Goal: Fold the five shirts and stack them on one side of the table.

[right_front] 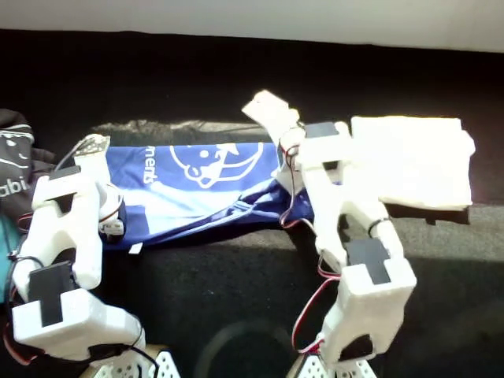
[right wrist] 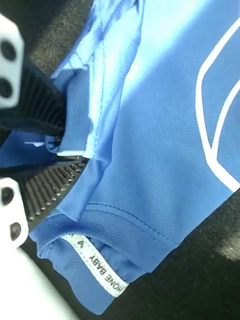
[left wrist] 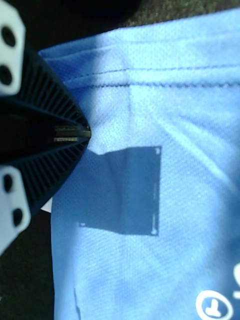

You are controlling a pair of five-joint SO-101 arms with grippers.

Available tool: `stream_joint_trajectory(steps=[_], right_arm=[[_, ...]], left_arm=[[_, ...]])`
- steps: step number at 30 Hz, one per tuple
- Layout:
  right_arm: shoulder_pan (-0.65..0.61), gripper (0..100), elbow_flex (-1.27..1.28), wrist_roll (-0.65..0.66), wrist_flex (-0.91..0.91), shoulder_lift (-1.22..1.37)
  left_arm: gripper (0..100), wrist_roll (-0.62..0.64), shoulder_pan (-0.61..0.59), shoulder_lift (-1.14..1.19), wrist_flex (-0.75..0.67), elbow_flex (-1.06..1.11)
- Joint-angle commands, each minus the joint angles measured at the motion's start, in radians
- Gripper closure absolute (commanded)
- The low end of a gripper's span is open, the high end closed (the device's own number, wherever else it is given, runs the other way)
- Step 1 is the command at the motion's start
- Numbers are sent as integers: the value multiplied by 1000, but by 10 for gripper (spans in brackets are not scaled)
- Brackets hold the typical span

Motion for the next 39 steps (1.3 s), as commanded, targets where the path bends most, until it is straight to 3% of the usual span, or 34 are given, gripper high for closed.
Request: stream_joint_trajectory(steps=[1, 7, 13, 21, 24, 29, 39], right_arm=[[27, 978, -252, 5, 88, 131], [70, 825, -556, -41, 186, 320], [124, 825, -771, -239, 200, 398], [130, 825, -983, -253, 371, 397], [110, 843, -1067, -252, 506, 397], [39, 998, -1124, -253, 621, 397], [-108, 992, -980, -258, 622, 397]], left_arm=[[990, -3, -5, 5, -34, 1], [990, -3, -5, 5, -34, 1], [990, -3, -5, 5, -34, 1], [990, -3, -5, 5, -34, 1], [990, -3, -5, 5, -34, 1], [990, -3, -5, 5, -34, 1], [990, -3, -5, 5, -34, 1]])
